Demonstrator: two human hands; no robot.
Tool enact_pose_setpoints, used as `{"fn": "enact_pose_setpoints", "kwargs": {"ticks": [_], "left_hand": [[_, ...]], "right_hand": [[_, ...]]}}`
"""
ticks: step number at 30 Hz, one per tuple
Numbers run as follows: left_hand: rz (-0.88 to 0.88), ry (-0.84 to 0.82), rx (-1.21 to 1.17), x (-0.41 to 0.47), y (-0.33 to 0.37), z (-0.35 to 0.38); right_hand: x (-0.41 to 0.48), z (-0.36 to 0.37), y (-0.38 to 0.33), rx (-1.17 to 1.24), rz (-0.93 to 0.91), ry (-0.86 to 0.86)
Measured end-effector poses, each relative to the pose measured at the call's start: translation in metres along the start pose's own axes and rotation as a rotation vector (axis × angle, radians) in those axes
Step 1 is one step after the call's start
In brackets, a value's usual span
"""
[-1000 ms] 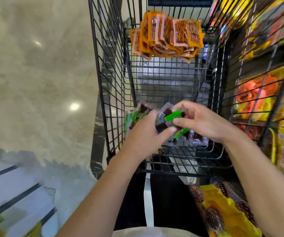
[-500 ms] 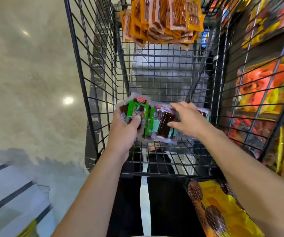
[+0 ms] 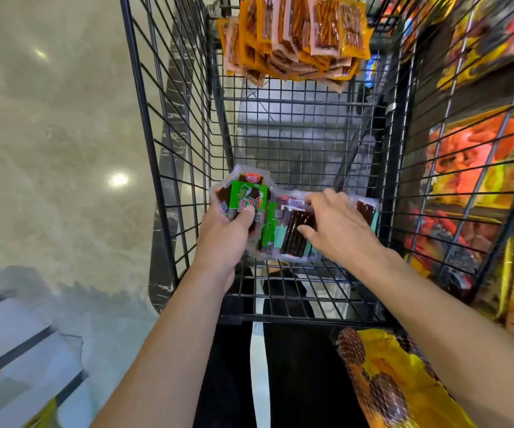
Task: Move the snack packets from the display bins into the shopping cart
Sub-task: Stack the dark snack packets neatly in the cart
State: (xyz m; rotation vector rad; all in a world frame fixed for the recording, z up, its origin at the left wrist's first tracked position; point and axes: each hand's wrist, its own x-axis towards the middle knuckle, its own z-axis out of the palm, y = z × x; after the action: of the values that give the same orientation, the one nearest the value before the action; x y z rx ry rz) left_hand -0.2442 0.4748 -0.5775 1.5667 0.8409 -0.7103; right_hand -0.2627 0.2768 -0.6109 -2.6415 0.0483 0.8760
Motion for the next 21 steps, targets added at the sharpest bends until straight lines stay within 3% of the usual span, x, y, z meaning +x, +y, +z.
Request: {"fn": "enact_pose_setpoints", "kwargs": {"ticks": [3, 8, 14, 21], "left_hand": [[-0.002, -0.003, -0.008, 0.0, 0.001, 0.0], [-0.023, -0.004, -0.041, 0.001, -0.001, 0.0], [-0.011, -0.019, -0.043, 0.006, -0.005, -0.001], [0.026, -0.034, -0.042, 0.006, -0.007, -0.001]], "right_hand": [[-0.004, 0.003, 0.0, -0.018, -0.02, 0.03], [0.002, -0.01, 0.011, 0.356, 0.026, -0.126], [-0.003, -0.019, 0.021, 0.503, 0.026, -0.213], [-0.023, -0.054, 0.053, 0.685, 0.039, -0.071]]}}
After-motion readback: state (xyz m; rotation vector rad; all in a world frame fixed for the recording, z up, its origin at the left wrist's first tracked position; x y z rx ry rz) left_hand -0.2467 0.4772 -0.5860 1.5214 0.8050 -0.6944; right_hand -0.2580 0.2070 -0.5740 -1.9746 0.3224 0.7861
